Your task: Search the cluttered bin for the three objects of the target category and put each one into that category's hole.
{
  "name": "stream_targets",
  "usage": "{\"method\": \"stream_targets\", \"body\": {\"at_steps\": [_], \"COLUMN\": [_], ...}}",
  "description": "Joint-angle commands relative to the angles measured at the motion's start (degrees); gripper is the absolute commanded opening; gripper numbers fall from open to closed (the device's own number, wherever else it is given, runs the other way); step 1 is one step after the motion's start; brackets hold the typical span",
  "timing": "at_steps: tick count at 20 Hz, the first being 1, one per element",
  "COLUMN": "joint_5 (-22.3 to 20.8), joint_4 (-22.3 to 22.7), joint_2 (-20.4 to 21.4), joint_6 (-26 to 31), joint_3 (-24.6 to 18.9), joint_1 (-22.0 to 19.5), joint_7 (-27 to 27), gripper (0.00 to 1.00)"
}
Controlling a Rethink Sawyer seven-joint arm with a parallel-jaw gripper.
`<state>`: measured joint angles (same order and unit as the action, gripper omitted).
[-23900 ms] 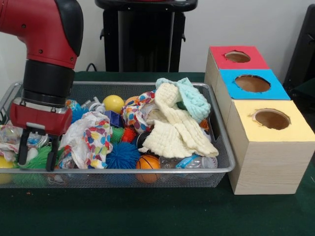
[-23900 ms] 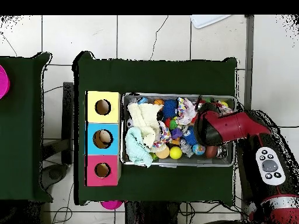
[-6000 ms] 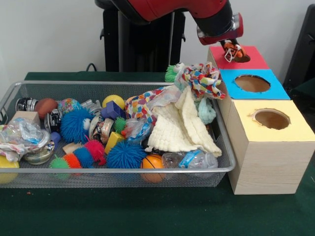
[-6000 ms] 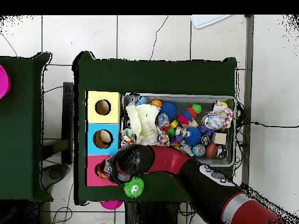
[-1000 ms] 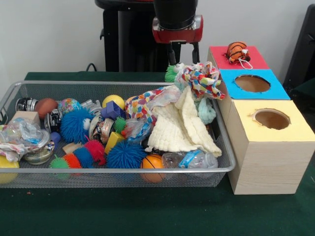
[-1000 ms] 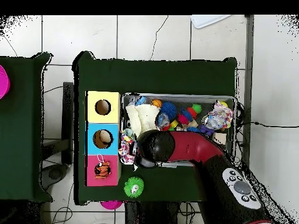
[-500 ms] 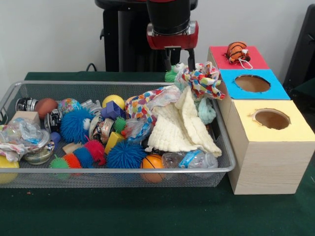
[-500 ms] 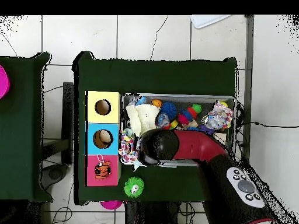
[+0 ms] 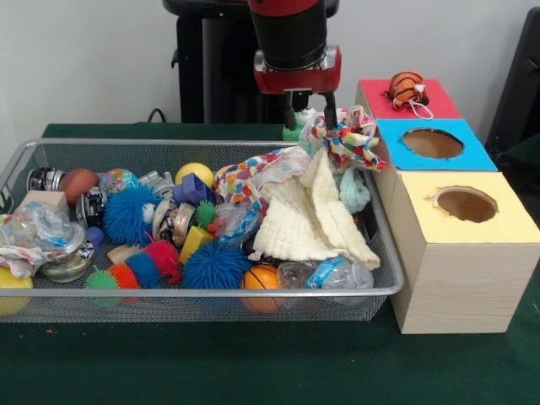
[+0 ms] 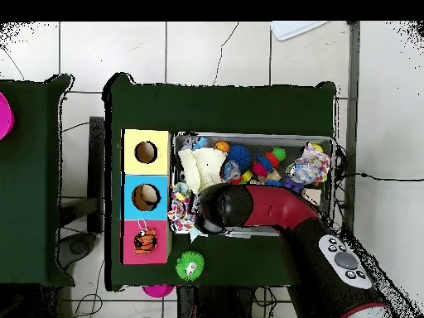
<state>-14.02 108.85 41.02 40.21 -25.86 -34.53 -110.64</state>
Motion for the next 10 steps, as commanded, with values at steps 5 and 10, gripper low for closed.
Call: {"method": "stream_targets", "body": {"at_steps": [5, 10], "joint_5": [1.76, 2.2], "joint_4": [1.71, 1.85], "joint_2": [-4.21, -5.84], "joint_6": [-5.5, -5.71], "joint_3": [-1.66, -1.68], "joint_1": [-0.07, 0.78], "joint_7": [-3.18, -3.77], "gripper": [1.0, 1.0]}}
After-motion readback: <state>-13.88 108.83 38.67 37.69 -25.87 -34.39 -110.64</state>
